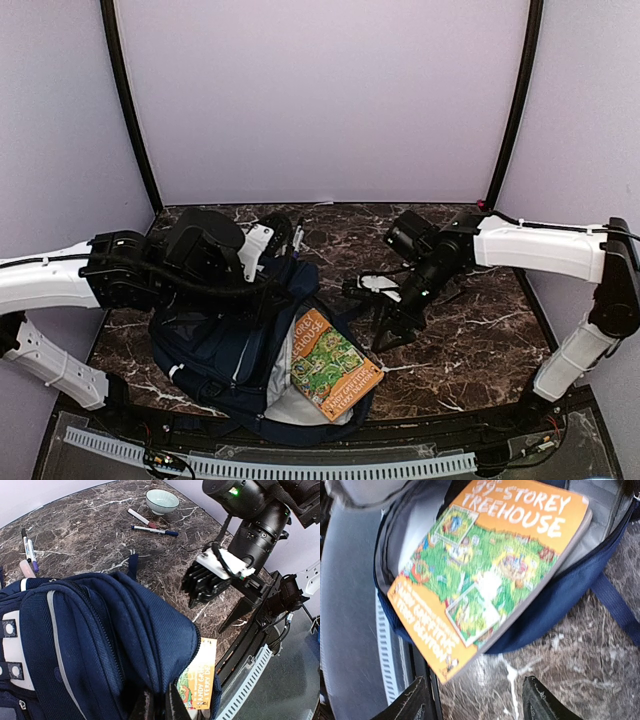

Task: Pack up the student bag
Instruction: Place the book in the largest pocket of the bag, then adjust the book in the largest pocket of the bag.

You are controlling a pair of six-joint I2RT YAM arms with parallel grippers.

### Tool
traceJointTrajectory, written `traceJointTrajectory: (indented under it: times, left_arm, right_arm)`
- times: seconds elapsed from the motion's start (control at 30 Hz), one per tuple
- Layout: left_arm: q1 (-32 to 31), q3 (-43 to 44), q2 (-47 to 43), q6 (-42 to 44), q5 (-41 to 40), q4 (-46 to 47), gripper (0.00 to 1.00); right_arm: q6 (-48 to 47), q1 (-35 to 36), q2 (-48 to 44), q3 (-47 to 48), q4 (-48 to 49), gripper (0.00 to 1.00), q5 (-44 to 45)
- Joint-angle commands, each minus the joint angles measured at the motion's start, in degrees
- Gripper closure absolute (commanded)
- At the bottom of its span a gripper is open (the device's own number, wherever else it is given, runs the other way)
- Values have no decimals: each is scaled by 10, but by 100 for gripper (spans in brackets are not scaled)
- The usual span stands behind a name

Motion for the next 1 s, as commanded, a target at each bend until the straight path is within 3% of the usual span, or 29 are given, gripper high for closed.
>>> traceJointTrajectory:
  times: [0.0, 0.1, 0.47, 0.6, 0.97]
  left_arm:
    - [6, 1, 5, -5, -16, 80, 100]
    - [6, -14, 6, -11, 17, 105, 100]
    - [6, -13, 1, -19, 11, 106, 100]
    - [7, -5, 2, -17, 10, 100, 100]
    - [8, 9, 9, -16, 13, 77, 100]
  right_arm:
    - [-86, -1, -42, -44, -27, 36, 54]
    - [-110, 9, -53, -56, -38, 36, 61]
    - [-123, 102, -59, -81, 10, 31, 203]
    - [-121, 120, -57, -89, 26, 23, 206]
    - [-67, 127, 21, -40, 128, 22, 244]
